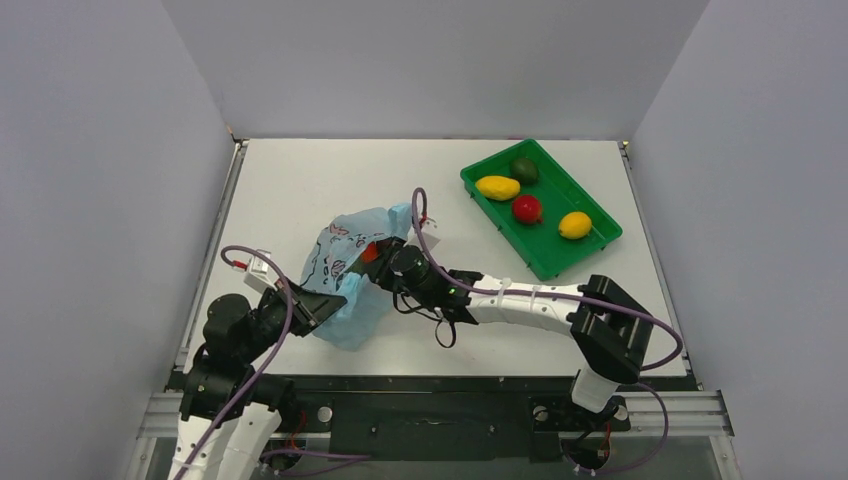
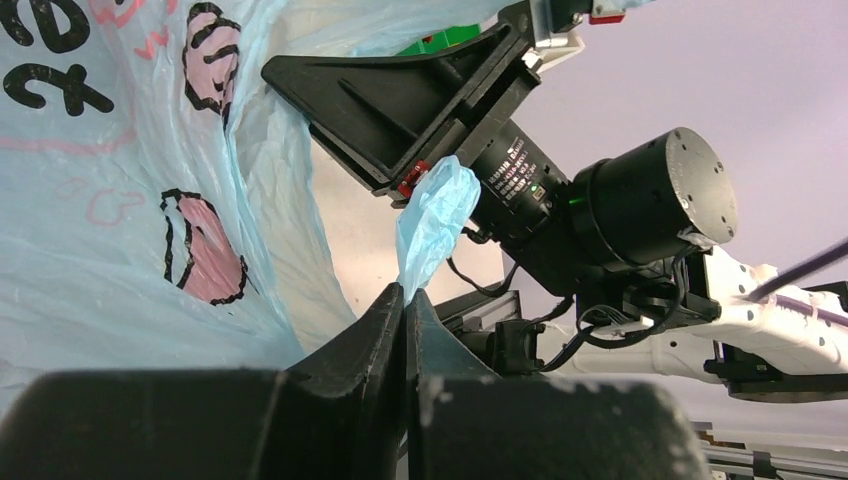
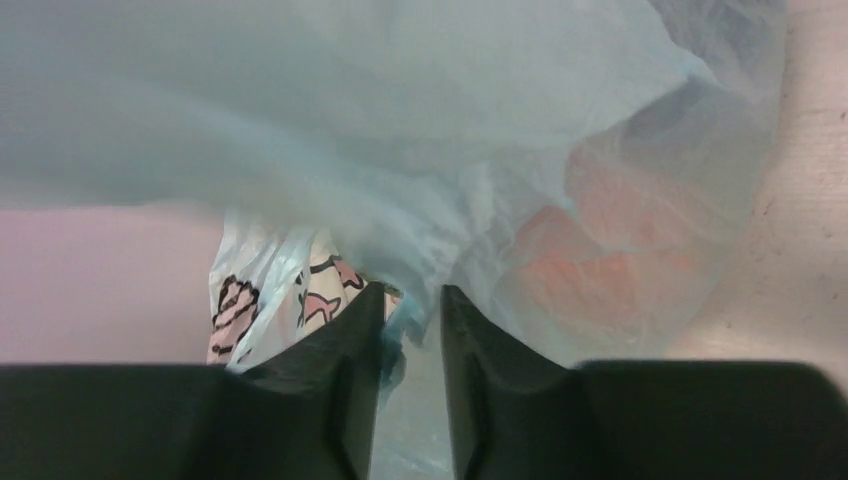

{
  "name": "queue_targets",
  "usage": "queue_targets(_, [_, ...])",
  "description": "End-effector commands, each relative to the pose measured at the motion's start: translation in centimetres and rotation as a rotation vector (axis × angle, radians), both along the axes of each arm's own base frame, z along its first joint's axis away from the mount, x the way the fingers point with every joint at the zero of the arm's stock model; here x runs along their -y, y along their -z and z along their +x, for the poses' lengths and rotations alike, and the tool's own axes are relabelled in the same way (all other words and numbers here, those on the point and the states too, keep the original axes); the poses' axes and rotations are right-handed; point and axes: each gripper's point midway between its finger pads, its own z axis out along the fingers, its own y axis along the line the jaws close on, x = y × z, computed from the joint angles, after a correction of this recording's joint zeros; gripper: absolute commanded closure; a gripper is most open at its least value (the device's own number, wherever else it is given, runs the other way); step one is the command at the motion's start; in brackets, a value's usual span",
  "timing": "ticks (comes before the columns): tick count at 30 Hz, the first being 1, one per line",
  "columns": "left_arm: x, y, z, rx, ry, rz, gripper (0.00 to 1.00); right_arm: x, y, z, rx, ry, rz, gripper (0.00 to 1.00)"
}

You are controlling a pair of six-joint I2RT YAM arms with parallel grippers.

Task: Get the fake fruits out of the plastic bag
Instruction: Untie the plastic bag at the center of the board.

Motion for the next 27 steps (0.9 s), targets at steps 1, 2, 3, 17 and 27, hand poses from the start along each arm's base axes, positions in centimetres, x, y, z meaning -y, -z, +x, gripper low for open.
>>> queue_targets(1, [-0.6,-0.5,-0.4,0.035,-0.02,0.019,0.98,0.0,-0.3,0.3,0.074,-0.016,-0.037,0.85])
queue_targets(2, [-0.6,-0.4,-0.5,0.036,-0.019,0.026,0.89,0.3,-0.2,0.3,0.092,-0.03,-0.065,0.94])
queue_targets(3, [-0.7,-0.2,-0.7,0.03,-0.018,0.032,0.85,0.6,-0.3,0.3,0.105,-0.034,-0.076,1.0])
queue_targets(17, [-5.1,-4.4,-3.1,0.064,-0.052,0.425,0.19,2.9,-0.1,-1.2,0.228,-0.363,-0.164,1.0])
queue_targets(27, [-4.3,-8.2,3.3,0.132,-0.06,0.475,0.15,3.4,-0.9,-1.6,0.227,-0.373,-0.123,1.0])
